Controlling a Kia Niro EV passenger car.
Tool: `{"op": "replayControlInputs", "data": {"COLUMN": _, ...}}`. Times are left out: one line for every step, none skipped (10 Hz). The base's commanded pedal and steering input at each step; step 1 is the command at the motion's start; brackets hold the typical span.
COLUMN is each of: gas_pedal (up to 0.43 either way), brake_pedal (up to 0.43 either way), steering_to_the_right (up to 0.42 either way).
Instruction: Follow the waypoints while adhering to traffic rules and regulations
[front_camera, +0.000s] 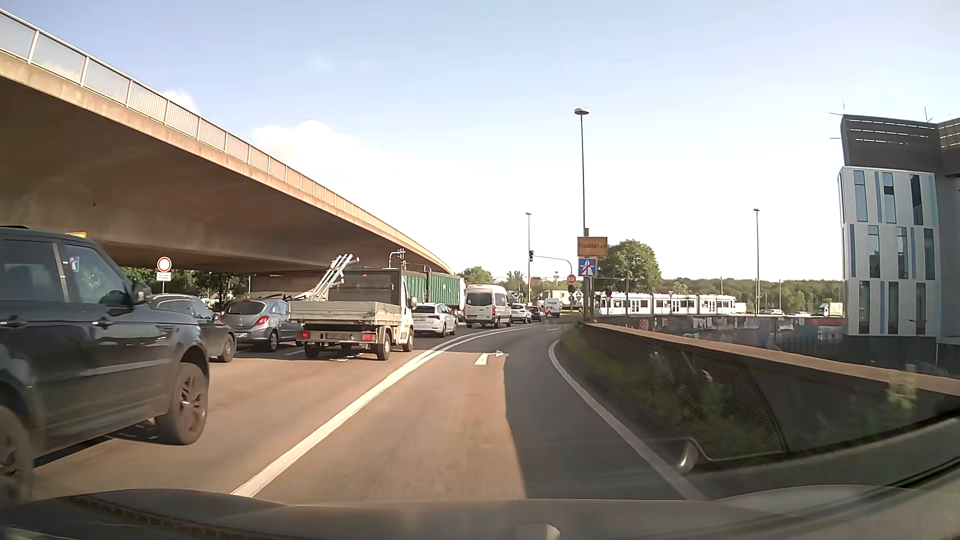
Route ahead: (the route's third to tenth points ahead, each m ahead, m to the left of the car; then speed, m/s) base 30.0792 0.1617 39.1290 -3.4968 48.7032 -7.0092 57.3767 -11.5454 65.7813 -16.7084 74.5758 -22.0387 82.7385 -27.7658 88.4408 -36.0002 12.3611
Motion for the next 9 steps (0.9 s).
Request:
{"op": "replayControlInputs", "data": {"gas_pedal": 0.079, "brake_pedal": 0.0, "steering_to_the_right": 0.009}}
{"op": "replayControlInputs", "data": {"gas_pedal": 0.079, "brake_pedal": 0.0, "steering_to_the_right": 0.011}}
{"op": "replayControlInputs", "data": {"gas_pedal": 0.087, "brake_pedal": 0.0, "steering_to_the_right": 0.013}}
{"op": "replayControlInputs", "data": {"gas_pedal": 0.087, "brake_pedal": 0.0, "steering_to_the_right": 0.015}}
{"op": "replayControlInputs", "data": {"gas_pedal": 0.087, "brake_pedal": 0.0, "steering_to_the_right": 0.02}}
{"op": "replayControlInputs", "data": {"gas_pedal": 0.087, "brake_pedal": 0.0, "steering_to_the_right": 0.025}}
{"op": "replayControlInputs", "data": {"gas_pedal": 0.087, "brake_pedal": 0.0, "steering_to_the_right": 0.027}}
{"op": "replayControlInputs", "data": {"gas_pedal": 0.087, "brake_pedal": 0.0, "steering_to_the_right": 0.03}}
{"op": "replayControlInputs", "data": {"gas_pedal": 0.098, "brake_pedal": 0.0, "steering_to_the_right": 0.031}}
